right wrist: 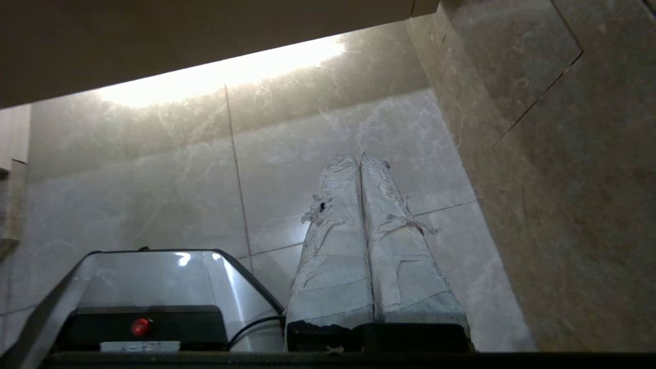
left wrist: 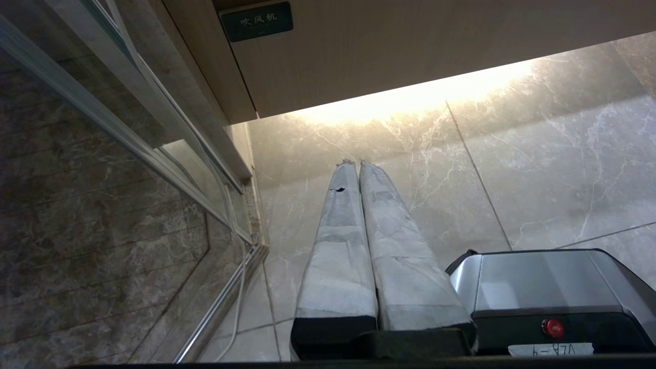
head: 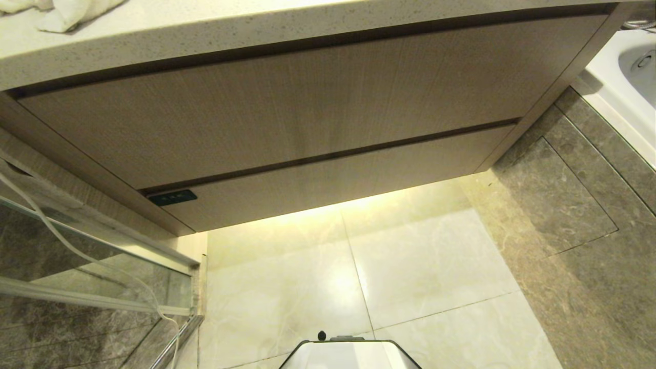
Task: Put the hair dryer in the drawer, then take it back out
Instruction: Pull open the drawer
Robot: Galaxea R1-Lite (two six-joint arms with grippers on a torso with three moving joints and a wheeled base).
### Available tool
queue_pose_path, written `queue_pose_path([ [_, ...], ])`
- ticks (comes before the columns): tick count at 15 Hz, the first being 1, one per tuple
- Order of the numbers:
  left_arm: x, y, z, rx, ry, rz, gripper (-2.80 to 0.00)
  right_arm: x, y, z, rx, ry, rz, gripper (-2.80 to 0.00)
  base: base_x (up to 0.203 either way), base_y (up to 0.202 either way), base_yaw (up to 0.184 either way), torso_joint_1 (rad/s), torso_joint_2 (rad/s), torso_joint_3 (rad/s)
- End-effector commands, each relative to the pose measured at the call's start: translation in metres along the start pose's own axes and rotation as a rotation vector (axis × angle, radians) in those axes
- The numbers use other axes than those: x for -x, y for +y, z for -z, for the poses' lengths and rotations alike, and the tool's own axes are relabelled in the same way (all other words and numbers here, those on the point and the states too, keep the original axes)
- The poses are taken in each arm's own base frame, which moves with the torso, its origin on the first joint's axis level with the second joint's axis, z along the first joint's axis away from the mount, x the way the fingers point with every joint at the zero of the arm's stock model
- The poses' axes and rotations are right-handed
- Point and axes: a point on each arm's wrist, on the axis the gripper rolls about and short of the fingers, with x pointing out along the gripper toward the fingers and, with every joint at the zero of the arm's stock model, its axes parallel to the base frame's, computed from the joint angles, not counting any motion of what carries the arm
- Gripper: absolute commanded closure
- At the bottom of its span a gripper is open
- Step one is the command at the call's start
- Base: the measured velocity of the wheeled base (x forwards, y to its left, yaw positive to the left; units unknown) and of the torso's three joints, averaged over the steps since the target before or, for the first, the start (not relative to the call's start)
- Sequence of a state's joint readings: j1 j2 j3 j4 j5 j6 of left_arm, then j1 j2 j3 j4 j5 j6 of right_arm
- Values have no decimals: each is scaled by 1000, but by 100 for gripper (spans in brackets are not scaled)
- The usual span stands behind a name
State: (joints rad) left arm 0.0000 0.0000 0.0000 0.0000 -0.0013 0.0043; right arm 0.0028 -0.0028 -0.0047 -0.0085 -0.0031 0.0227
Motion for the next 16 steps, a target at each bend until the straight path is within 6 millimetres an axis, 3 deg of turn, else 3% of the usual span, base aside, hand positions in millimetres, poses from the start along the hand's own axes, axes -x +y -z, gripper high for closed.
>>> queue_pose_path([
  [1,0,0,0,0,0,0,0,4,1,-15,-13,-35,-20,0,0,0,0,0,0,0],
  [2,0,0,0,0,0,-1,0,9,2,-34,-16,-58,-36,0,0,0,0,0,0,0],
  [3,0,0,0,0,0,0,0,14,2,-66,-22,-92,-51,0,0,0,0,0,0,0],
  [5,0,0,0,0,0,0,0,0,4,-120,-56,-41,-70,0,0,0,0,0,0,0],
  [6,0,0,0,0,0,0,0,-23,5,-146,-78,28,-80,0,0,0,0,0,0,0],
  [7,0,0,0,0,0,0,0,-59,7,-171,-99,123,-97,0,0,0,0,0,0,0],
  [9,0,0,0,0,0,-1,0,-145,14,-197,-130,309,-172,0,0,0,0,0,0,0],
  [11,0,0,0,0,0,0,0,-231,32,-191,-128,473,-271,0,0,0,0,0,0,0],
  [13,0,0,0,0,-2,0,0,-297,56,-163,-58,604,-376,0,0,0,0,0,0,0],
  [14,0,0,0,0,0,0,0,-320,67,-144,24,653,-440,0,0,0,0,0,0,0],
  [16,0,0,0,0,0,0,0,-343,74,-109,258,706,-536,0,0,0,0,0,0,0],
])
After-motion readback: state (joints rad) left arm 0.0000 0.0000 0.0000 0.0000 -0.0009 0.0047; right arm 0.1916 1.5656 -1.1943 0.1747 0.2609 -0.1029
